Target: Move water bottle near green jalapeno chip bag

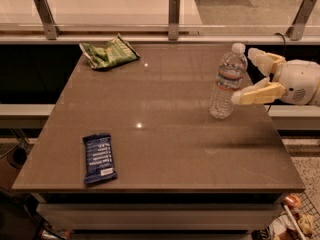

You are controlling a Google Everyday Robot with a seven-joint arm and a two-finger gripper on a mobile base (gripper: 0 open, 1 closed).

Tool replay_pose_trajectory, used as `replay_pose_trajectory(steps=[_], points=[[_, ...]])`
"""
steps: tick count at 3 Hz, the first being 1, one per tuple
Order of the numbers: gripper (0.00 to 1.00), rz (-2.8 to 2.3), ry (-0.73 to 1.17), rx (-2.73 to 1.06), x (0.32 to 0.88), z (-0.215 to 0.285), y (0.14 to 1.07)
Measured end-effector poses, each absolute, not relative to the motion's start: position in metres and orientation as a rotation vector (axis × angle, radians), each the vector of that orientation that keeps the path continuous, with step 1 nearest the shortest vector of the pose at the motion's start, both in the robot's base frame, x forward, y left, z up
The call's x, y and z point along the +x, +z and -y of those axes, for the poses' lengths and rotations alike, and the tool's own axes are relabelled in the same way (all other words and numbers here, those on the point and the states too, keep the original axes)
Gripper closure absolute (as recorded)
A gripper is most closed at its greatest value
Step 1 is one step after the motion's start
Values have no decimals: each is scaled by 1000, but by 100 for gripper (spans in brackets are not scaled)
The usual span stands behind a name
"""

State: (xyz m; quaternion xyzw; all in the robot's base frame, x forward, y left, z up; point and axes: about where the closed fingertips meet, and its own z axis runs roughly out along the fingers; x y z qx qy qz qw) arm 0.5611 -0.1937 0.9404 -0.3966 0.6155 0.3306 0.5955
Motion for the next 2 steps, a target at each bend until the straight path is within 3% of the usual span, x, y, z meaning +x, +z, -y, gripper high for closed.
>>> replay_pose_trajectory(steps=[2], points=[[0,-1461,767,-938,568,173,938]])
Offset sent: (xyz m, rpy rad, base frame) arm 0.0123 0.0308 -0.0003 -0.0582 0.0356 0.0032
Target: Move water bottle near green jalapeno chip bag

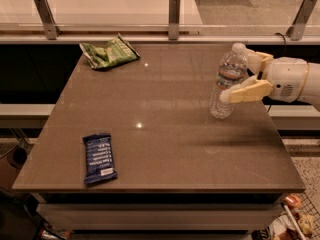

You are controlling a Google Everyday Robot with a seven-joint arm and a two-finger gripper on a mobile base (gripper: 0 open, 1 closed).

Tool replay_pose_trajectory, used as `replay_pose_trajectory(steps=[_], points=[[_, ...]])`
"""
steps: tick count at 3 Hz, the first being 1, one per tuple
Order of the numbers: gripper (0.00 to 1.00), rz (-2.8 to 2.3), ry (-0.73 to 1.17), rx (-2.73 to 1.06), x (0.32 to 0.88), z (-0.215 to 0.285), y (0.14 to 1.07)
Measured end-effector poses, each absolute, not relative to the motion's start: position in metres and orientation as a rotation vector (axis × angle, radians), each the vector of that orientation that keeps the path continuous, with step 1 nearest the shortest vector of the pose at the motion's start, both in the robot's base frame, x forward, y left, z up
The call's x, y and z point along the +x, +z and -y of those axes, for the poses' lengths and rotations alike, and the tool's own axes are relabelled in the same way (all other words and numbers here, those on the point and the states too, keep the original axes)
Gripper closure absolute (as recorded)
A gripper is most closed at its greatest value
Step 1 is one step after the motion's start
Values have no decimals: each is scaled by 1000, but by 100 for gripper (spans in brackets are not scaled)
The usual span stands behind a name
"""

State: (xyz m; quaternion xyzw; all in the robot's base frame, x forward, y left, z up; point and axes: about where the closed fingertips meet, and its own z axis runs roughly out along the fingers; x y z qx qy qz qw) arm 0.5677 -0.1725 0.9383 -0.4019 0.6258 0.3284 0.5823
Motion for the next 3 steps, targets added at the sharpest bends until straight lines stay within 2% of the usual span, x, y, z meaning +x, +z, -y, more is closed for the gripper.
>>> replay_pose_trajectory(steps=[1,3], points=[[18,-1461,753,-966,574,158,942],[63,-1456,760,-971,574,154,943]])
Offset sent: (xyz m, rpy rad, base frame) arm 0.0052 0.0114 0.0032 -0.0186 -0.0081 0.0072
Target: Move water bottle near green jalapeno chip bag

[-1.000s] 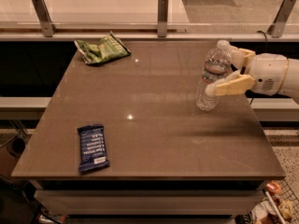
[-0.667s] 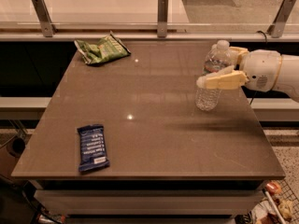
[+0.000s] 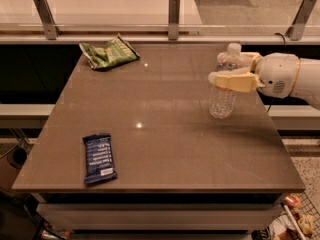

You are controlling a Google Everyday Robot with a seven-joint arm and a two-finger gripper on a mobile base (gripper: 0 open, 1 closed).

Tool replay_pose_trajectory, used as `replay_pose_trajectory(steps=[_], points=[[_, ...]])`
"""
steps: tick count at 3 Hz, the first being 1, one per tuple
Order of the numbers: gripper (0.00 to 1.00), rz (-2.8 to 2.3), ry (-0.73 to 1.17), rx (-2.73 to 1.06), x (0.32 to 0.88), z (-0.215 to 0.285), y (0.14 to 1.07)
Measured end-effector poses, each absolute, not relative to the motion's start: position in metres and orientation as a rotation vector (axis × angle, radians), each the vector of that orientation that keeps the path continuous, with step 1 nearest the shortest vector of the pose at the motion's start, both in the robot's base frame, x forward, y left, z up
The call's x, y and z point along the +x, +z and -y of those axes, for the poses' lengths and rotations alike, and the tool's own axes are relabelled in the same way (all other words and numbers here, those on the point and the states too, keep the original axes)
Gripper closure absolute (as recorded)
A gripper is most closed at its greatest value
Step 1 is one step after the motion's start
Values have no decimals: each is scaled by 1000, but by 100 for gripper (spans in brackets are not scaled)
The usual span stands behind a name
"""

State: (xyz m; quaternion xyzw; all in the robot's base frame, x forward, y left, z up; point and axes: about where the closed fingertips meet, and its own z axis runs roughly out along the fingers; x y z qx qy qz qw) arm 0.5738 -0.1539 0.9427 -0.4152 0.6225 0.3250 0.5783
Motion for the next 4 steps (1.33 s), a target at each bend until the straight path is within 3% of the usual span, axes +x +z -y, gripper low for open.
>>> replay_pose_trajectory(steps=[1,2,4], points=[[87,-1454,764,-975,574,151,943],[100,-1452,767,-978,574,149,944],[100,-1484,697,-946,607,153,989]])
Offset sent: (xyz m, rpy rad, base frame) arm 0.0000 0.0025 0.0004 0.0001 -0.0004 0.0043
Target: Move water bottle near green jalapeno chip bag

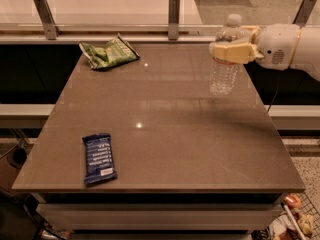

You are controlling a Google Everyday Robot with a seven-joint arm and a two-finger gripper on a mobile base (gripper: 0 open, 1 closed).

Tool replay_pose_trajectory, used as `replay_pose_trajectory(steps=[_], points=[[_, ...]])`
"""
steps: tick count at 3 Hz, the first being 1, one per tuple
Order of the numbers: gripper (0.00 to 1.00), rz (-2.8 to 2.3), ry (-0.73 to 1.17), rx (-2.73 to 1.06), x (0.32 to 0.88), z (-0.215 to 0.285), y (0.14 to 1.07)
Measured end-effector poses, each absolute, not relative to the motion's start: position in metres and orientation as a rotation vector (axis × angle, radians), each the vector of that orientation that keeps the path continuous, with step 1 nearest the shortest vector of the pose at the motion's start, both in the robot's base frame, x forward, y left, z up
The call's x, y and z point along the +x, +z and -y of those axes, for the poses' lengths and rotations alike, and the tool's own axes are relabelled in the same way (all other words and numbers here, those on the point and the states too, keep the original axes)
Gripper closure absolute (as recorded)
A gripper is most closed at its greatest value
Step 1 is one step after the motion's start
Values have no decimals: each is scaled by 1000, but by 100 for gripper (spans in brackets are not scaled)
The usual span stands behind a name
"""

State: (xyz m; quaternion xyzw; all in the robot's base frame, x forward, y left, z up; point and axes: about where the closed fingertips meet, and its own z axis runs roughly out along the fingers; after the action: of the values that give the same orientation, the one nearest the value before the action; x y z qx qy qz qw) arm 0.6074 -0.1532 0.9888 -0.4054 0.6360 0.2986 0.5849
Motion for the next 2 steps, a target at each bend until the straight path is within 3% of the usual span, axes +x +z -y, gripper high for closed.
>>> replay_pose_trajectory(steps=[2], points=[[100,-1484,564,-835,665,148,1033]])
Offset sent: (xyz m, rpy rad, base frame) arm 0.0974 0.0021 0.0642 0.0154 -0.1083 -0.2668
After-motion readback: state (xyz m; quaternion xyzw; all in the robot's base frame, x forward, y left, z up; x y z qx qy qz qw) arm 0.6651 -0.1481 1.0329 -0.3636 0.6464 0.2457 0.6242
